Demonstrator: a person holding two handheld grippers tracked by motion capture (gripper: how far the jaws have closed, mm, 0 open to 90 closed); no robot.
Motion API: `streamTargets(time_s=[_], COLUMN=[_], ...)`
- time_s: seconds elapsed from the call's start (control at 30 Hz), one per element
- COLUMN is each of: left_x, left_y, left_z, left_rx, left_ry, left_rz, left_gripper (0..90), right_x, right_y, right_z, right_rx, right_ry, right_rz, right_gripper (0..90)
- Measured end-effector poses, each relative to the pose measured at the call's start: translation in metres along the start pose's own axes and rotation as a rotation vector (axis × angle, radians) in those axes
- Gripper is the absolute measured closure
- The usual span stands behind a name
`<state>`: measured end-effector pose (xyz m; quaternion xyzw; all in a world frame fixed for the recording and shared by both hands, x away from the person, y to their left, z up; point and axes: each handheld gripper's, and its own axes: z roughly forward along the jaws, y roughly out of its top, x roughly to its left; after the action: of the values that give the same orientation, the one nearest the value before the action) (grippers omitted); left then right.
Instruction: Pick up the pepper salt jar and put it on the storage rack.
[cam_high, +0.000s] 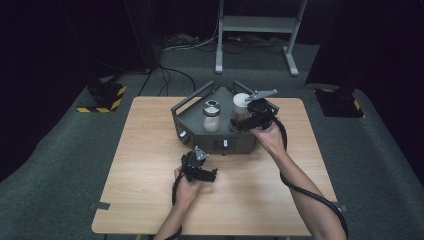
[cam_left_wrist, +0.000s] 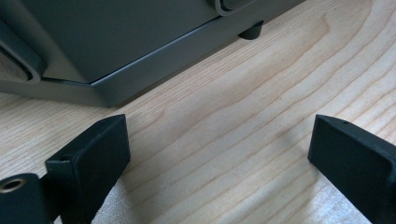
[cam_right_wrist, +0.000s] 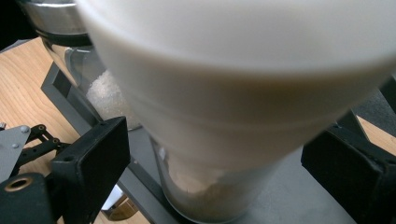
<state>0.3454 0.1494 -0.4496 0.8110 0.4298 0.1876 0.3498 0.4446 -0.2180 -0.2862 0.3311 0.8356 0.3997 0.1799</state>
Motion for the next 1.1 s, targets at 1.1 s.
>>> streamTargets(time_s=[1.1], left_x=[0.0], left_y=[0.0], left_z=[0.0], left_rx=[0.0], left_ry=[0.0], left_rz=[0.0], left_gripper=[5.7], right_x=[-0.004], right_y=[-0.062], right_z=[-0.036], right_rx=[-0.033], right_ry=[-0.026], right_rz=[0.022], right_gripper=[8.3])
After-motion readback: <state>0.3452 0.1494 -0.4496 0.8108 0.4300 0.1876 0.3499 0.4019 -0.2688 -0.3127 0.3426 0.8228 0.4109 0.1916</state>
